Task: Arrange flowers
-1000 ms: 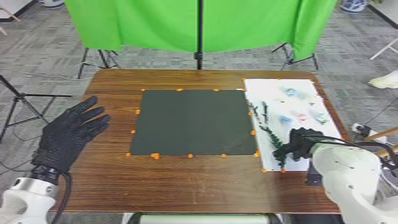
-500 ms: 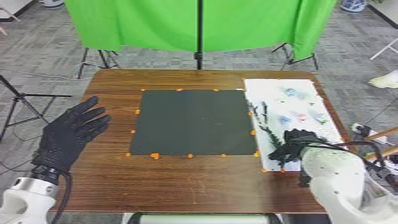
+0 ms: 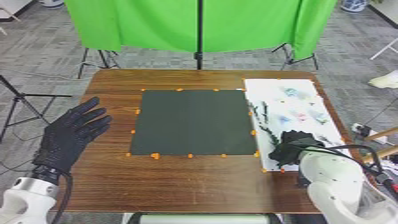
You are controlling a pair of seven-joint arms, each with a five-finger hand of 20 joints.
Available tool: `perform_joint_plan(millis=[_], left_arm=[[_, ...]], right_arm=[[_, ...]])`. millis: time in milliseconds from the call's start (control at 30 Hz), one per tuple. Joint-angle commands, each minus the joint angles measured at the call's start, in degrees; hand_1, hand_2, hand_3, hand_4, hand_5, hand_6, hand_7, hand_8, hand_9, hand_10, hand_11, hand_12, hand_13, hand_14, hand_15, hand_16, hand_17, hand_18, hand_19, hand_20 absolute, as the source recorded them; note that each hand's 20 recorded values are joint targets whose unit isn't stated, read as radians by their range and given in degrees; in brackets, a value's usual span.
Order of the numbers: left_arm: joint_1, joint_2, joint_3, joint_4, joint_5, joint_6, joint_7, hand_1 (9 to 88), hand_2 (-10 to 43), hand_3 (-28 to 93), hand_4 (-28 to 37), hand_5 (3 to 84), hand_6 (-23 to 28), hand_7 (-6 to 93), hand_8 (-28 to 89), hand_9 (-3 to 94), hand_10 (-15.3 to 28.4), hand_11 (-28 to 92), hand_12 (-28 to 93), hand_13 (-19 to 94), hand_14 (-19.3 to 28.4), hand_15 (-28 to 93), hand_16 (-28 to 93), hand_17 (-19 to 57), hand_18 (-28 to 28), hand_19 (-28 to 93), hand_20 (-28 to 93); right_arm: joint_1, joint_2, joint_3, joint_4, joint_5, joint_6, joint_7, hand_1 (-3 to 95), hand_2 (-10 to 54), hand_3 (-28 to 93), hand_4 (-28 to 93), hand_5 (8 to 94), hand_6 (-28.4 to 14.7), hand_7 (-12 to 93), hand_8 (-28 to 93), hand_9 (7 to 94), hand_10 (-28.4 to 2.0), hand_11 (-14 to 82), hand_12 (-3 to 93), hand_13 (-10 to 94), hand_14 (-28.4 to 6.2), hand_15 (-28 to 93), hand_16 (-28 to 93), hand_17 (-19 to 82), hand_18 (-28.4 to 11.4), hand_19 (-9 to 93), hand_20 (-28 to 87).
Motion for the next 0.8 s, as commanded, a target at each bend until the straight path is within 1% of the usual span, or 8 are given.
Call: perform_joint_plan(millis=[33,133,233,333,433,500,633,800], left_arm=[[0.7,-0.74,0.07,0.32,-0.11,-0.08,-0.83,24.7,-1.5,71,-26.0,33.5,3.0,19.4,-11,29.9,12.2,26,15,23,15.5,40,-2,-8.0,21.7,47,8],[0.7,-0.74,-0.03,0.27,-0.07,-0.05,-0.85,24.8,-1.5,71,-25.9,33.5,2.9,19.4,-11,29.9,12.2,26,15,23,15.5,40,-2,-8.0,21.7,47,8],[0.6,-0.71,-0.05,0.27,-0.04,0.00,-0.73,25.0,-1.5,71,-25.9,33.5,3.0,19.3,-11,29.8,12.2,26,15,23,15.5,40,-2,-7.9,21.7,47,8],[0.7,-0.73,0.01,0.14,-0.05,-0.14,-0.62,25.1,-1.5,71,-25.9,33.5,3.0,19.3,-11,29.8,12.2,26,15,23,15.5,40,-2,-7.9,21.7,47,8],[0.7,-0.77,-0.01,0.13,-0.02,-0.26,-0.65,25.3,-1.4,71,-25.8,33.4,2.9,19.4,-11,29.7,12.2,26,15,23,15.5,40,-2,-7.9,21.7,47,8],[0.8,-0.77,-0.08,0.04,-0.02,-0.16,-0.56,25.3,-1.4,71,-25.7,33.4,2.9,19.5,-11,29.7,12.2,26,15,23,15.6,40,-2,-8.0,21.7,47,8],[0.8,-0.63,-0.32,-0.06,0.00,-0.10,-0.57,25.3,-1.5,72,-25.7,33.4,2.9,19.5,-11,29.7,12.3,26,15,23,15.6,40,-2,-8.0,21.7,47,8],[0.5,0.09,-0.71,-0.05,0.06,0.03,-0.04,25.4,-1.3,71,-25.6,33.4,2.9,19.5,-11,29.8,12.2,26,15,23,15.5,40,-2,-8.0,21.7,47,8]], right_arm=[[-8.2,-2.0,-3.5,6.0,0.5,1.4,-2.0,37.5,-9.5,86,-24,83.9,0.5,48,9,91.8,-8.2,56.2,34.0,83,-7.4,76,32,45,-18.8,93,41],[-8.6,-2.1,-3.0,5.9,1.0,3.0,-2.1,36.0,-9.5,88,-22,82.2,0.2,52,15,93.4,-8.3,50.4,30.5,84,-6.5,72,28,45,-18.2,93,40],[-8.8,-2.4,-2.2,5.4,1.8,4.0,-2.0,35.1,-7.9,89,-20,80.9,-0.6,55,13,93.7,-7.8,47.0,27.7,88,-4.6,64,27,47,-18.3,93,38],[-9.6,-2.5,-0.7,4.1,1.6,7.9,-1.6,34.5,-6.7,90,-18,80.8,-1.6,55,12,93.7,-7.1,45.0,27.1,88,-4.1,62,28,48,-18.5,93,36],[-8.9,-3.2,1.5,1.8,4.2,9.5,0.5,33.9,-6.2,91,-16,81.2,-1.9,54,12,93.7,-7.1,44.8,26.9,89,-4.1,61,28,49,-18.8,93,37],[-8.4,-3.2,3.1,0.0,4.9,10.3,0.9,32.6,-4.6,91,-14,80.4,-2.1,59,11,93.7,-7.0,47.0,25.6,91,-3.8,59,28,50,-19.3,93,40],[-7.9,-2.8,5.6,-3.2,6.9,11.6,1.5,31.8,-3.9,92,-13,81.0,-2.1,60,10,93.7,-6.7,49.1,24.7,92,-3.7,59,29,51,-19.5,93,42],[-6.7,-2.7,7.6,-6.4,9.4,11.7,3.5,31.3,-3.8,92,-11,81.8,-1.8,60,10,93.7,-6.6,50.5,23.6,93,-3.6,59,30,52,-19.6,93,43]])
